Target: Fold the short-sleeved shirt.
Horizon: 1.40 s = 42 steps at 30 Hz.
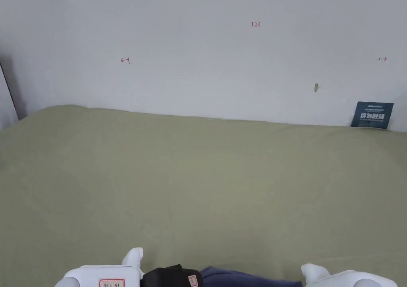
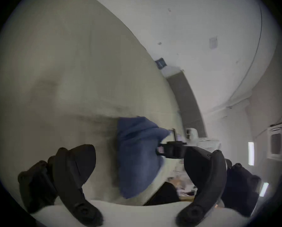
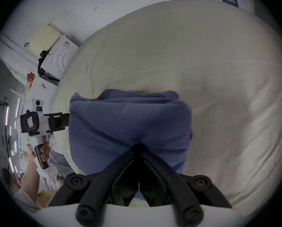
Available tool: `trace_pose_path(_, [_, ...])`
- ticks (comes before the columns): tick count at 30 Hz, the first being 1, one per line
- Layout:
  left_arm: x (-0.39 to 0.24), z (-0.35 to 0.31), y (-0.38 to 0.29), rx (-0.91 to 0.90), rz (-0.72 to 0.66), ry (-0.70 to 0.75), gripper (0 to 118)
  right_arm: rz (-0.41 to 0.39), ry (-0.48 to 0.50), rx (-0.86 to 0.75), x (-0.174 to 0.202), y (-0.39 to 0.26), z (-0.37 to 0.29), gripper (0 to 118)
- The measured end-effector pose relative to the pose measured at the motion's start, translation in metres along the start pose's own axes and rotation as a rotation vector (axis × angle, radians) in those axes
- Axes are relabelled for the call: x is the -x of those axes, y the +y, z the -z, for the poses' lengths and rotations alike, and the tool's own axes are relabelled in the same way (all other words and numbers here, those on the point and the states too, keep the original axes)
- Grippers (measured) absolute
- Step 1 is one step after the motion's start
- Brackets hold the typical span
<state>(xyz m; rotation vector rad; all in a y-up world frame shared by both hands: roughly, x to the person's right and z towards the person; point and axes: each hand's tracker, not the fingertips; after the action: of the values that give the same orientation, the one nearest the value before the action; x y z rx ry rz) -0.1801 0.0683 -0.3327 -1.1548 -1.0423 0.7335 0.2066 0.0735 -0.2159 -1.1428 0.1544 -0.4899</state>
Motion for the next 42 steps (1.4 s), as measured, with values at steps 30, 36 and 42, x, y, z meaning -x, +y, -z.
trace_pose_path(30, [0.033, -0.158, 0.105, 0.034, 0.125, 0.408, 29, -0.164, -0.222, -0.343, 0.235, 0.01, 0.055, 0])
trace_pose_path(36, [0.084, -0.294, 0.153, -0.01, 0.073, 0.658, 29, -0.084, -0.303, -0.499, 0.356, 0.005, 0.092, 0])
trace_pose_path(42, [0.128, -0.366, 0.164, -0.07, -0.03, 0.803, 39, -0.099, -0.231, -0.549, 0.428, -0.01, 0.13, 0])
